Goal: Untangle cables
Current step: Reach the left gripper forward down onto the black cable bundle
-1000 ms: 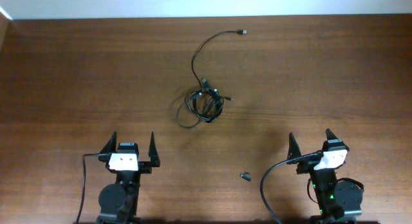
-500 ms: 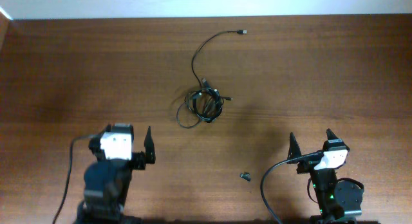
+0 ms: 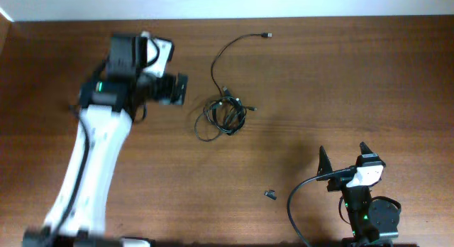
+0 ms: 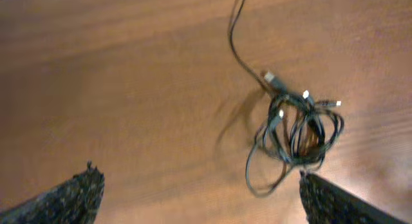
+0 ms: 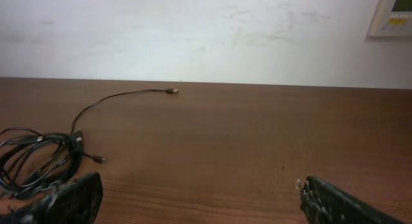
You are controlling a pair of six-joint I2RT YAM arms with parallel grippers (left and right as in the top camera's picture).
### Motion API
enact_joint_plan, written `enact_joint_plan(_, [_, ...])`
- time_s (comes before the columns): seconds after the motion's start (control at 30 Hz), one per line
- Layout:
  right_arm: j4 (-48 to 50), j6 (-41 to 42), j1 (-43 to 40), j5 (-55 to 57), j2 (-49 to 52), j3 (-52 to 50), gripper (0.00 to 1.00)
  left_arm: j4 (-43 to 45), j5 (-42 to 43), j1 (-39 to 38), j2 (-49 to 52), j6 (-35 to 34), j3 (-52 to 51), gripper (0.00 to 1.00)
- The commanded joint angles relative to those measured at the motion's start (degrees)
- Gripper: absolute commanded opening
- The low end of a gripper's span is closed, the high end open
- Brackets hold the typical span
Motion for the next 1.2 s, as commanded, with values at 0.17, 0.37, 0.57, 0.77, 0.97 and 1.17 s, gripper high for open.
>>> enact_joint_plan(0.17, [0.0,0.1,0.3,0.3,-0.4,-0.5,0.99,-11.8,8.7,-0.6,21.2,10.7,22.3,0.99])
enact_joint_plan(0.37, [0.0,0.1,0.3,0.3,-0.4,-0.5,0.99,-12.3,8.7,-3.4,28.4,15.4,22.3,0.99])
enact_joint_plan(0.57, [0.0,0.1,0.3,0.3,-0.4,-0.5,0.99,-12.4,8.7,-4.1,34.4,15.4,22.3,0.99])
enact_joint_plan(0.77, [0.0,0.1,0.3,0.3,-0.4,-0.5,0.99,-12.5,8.8,-5.8,38.2,15.3,22.2,0.99])
enact_joint_plan(0.97, [0.0,0.1,0.3,0.3,-0.4,-0.5,0.99,-11.0,6.9,-9.0,40.6,15.4,22.0,0.99])
enact_joint_plan(1.17, [0.0,0.1,0.3,0.3,-0.4,-0.5,0.99,-10.7,7.2,-9.0,43.3,15.3,22.0,0.99])
